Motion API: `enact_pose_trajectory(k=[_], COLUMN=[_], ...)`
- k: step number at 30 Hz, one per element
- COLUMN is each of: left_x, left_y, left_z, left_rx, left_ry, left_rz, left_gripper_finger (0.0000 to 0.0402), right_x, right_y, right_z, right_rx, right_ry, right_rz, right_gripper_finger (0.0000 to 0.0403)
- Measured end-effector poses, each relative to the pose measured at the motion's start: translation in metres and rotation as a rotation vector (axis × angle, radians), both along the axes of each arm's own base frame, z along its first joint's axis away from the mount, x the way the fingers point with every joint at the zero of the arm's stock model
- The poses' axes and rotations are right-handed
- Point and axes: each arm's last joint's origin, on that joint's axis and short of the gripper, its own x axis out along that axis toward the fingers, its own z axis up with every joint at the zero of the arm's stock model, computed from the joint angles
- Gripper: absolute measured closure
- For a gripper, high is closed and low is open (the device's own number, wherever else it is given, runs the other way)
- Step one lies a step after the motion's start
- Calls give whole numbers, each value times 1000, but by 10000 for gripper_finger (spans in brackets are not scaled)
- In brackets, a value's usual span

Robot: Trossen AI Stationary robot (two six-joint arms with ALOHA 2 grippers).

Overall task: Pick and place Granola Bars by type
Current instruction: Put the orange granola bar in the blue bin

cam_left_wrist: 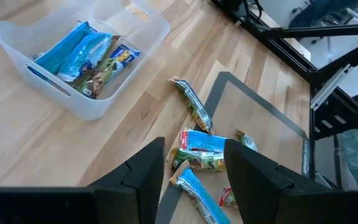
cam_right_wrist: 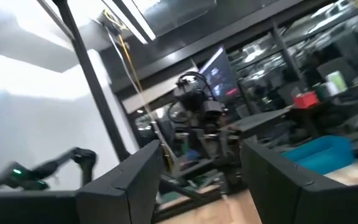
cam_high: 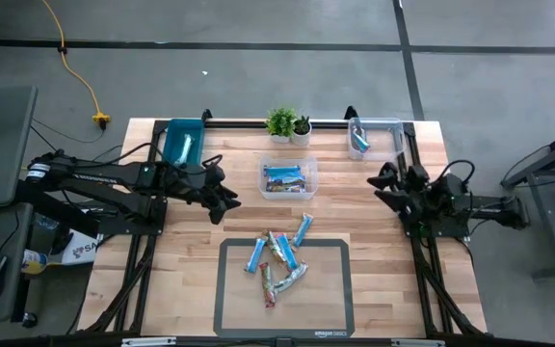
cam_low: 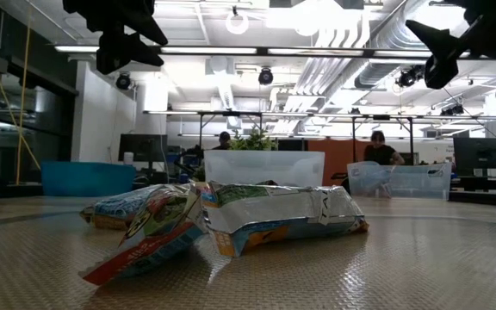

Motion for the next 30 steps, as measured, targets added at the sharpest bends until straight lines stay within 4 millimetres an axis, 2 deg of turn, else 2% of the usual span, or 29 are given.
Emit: enact_pose_trajectory(k=[4,8,20,24,30], left_x=[0,0,0,0,0], left_y=[0,0,1,1,1], left_z=[0,0,0,0,0], left_rx=[18,28,33,39,39], left_ry=[1,1,1,1,1], left_rz=[-2,1,8,4,4], left_gripper_finger=[238,238,238,238,238], right_x=[1,5,8,8,9], right_y=[1,2,3,3,3], right_z=[-3,-12,-28,-36,-37], right_rx=[-49,-30,-37,-22,-41], right_ry=[34,137,305,385,395], right_rz=[-20,21,71,65,67], right_gripper_finger=[204,232,391,392,399])
